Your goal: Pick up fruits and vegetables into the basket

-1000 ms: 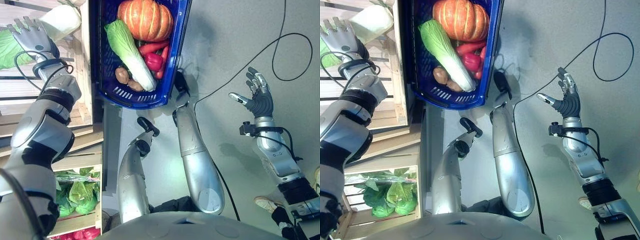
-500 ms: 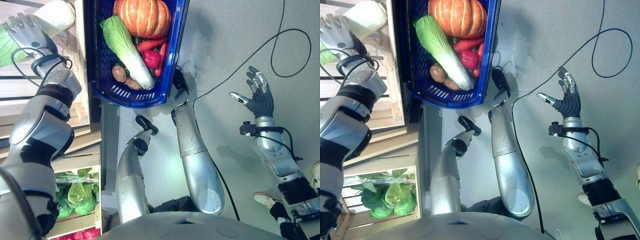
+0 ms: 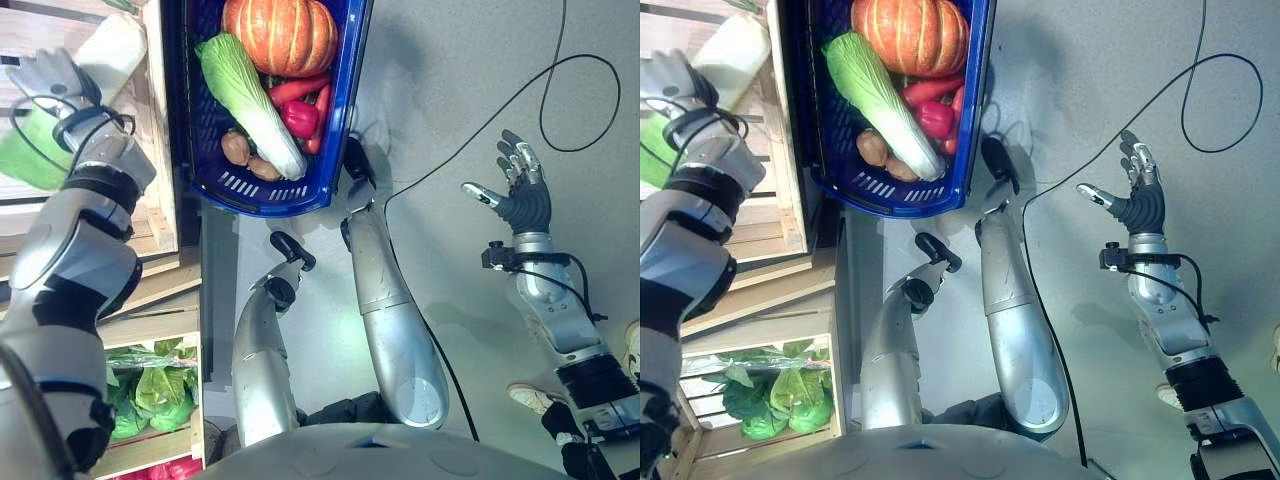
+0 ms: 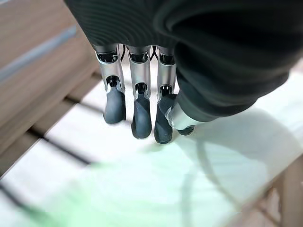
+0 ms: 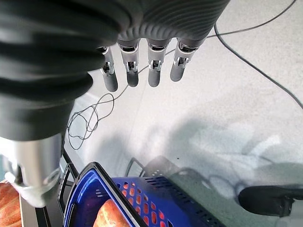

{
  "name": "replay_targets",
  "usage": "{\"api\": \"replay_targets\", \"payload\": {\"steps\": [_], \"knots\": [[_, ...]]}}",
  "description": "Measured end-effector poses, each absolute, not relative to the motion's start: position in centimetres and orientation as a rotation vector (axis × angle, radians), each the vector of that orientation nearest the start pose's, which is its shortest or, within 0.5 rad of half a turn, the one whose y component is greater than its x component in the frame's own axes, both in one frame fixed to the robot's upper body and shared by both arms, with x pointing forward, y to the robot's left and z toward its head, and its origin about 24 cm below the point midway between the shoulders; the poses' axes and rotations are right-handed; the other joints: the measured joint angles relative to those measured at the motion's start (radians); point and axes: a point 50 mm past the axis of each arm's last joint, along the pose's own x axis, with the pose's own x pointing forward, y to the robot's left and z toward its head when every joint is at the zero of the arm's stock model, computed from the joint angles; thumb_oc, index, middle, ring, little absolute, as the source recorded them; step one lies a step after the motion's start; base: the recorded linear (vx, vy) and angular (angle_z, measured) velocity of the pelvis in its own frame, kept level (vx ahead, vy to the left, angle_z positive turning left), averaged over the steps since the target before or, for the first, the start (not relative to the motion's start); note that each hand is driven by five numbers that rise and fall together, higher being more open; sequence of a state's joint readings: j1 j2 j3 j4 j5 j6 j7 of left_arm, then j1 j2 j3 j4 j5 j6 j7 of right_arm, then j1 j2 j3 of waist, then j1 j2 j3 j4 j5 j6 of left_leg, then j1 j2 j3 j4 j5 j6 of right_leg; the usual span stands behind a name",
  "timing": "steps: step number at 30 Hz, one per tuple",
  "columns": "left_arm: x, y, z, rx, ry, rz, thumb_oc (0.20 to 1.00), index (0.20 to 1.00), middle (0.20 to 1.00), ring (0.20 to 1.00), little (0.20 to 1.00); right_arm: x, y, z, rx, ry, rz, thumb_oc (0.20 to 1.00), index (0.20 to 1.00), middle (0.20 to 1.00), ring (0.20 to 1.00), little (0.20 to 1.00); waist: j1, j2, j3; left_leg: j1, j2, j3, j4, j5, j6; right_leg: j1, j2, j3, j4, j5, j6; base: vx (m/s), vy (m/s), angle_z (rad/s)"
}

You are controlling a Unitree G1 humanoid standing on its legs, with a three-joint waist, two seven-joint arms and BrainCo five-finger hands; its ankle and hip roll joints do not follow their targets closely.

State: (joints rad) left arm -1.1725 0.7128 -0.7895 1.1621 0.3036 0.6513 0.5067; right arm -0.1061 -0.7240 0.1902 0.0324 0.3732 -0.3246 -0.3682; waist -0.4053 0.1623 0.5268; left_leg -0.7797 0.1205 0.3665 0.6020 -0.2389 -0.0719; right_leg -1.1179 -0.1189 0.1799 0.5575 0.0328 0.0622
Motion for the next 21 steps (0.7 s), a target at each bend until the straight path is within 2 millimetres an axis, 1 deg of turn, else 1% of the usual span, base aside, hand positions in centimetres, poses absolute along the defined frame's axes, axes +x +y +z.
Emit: {"api": "replay_targets", "payload": {"steps": [4,5,7,12,15,16,17,18,21], "knots": [[36.8,32.9,19.1,1.563,0.401,0.92,0.2,0.2,0.2,0.2,0.2,26.5,-24.5,12.0,-0.273,-0.36,-0.15,1.0,1.0,1.0,1.0,1.0,0.015,-0.001,0.0,0.007,-0.002,-0.004,0.007,0.002,0.003,0.013,-0.006,-0.003,0.003,0.0,0.0,-0.03,0.019,0.07],[36.7,32.9,19.0,1.56,0.407,0.92,0.2,0.2,0.2,0.2,0.2,26.5,-24.5,12.0,-0.273,-0.36,-0.15,1.0,1.0,1.0,1.0,1.0,0.015,-0.001,0.0,0.008,-0.002,-0.005,0.007,0.002,0.003,0.016,-0.007,-0.004,0.003,0.0,0.0,-0.02,-0.005,0.08],[36.4,33.2,17.9,1.569,0.432,0.905,0.2,0.2,0.2,0.2,0.2,26.4,-24.6,12.1,-0.273,-0.364,-0.154,1.0,1.0,1.0,1.0,1.0,0.015,-0.001,0.0,0.029,-0.001,-0.014,0.009,0.002,0.003,0.044,-0.009,-0.013,0.0,0.0,0.0,-0.03,-0.013,0.06],[35.7,33.9,16.5,1.539,0.466,0.9,0.2,0.2,0.2,0.2,0.2,26.1,-24.6,12.5,-0.269,-0.382,-0.152,1.0,1.0,1.0,1.0,1.0,0.017,-0.012,0.001,0.088,0.001,-0.031,-0.001,0.004,0.001,0.117,-0.011,-0.032,-0.018,-0.001,0.0,-0.02,-0.01,0.04],[35.3,34.4,15.8,1.55,0.446,0.893,0.2,0.2,0.2,0.2,0.2,26.0,-24.4,12.5,-0.276,-0.383,-0.144,1.0,1.0,1.0,1.0,1.0,0.02,-0.016,0.001,0.113,-0.001,-0.04,-0.012,0.009,0.002,0.151,-0.02,-0.05,-0.03,0.0,0.0,-0.01,-0.017,0.1],[35.1,34.4,15.4,1.555,0.444,0.891,0.338,0.338,0.338,0.338,0.338,26.0,-24.4,12.5,-0.277,-0.381,-0.143,1.0,1.0,1.0,1.0,1.0,0.023,-0.016,0.001,0.124,-0.002,-0.044,-0.022,0.014,0.002,0.168,-0.023,-0.058,-0.04,0.002,-0.003,-0.02,-0.028,0.12],[35.0,34.5,15.1,1.557,0.438,0.883,0.849,0.849,0.849,0.849,0.849,26.0,-24.4,12.5,-0.279,-0.382,-0.144,1.0,1.0,1.0,1.0,1.0,0.027,-0.016,0.001,0.132,-0.004,-0.049,-0.03,0.018,0.002,0.179,-0.025,-0.063,-0.047,0.002,-0.003,-0.02,-0.032,0.12],[34.9,34.4,14.7,1.562,0.426,0.881,1.0,1.0,1.0,1.0,1.0,26.0,-24.4,12.5,-0.284,-0.381,-0.144,1.0,1.0,1.0,1.0,1.0,0.034,-0.017,0.002,0.145,-0.007,-0.051,-0.043,0.025,0.001,0.191,-0.027,-0.068,-0.054,0.003,-0.004,-0.02,-0.043,0.11],[34.8,34.4,14.5,1.552,0.394,0.89,1.0,1.0,1.0,1.0,1.0,26.0,-24.4,12.5,-0.286,-0.375,-0.146,1.0,1.0,1.0,1.0,1.0,0.049,-0.017,0.002,0.159,-0.016,-0.059,-0.066,0.036,-0.001,0.205,-0.027,-0.075,-0.06,0.003,-0.005,-0.01,-0.053,0.08]]}}
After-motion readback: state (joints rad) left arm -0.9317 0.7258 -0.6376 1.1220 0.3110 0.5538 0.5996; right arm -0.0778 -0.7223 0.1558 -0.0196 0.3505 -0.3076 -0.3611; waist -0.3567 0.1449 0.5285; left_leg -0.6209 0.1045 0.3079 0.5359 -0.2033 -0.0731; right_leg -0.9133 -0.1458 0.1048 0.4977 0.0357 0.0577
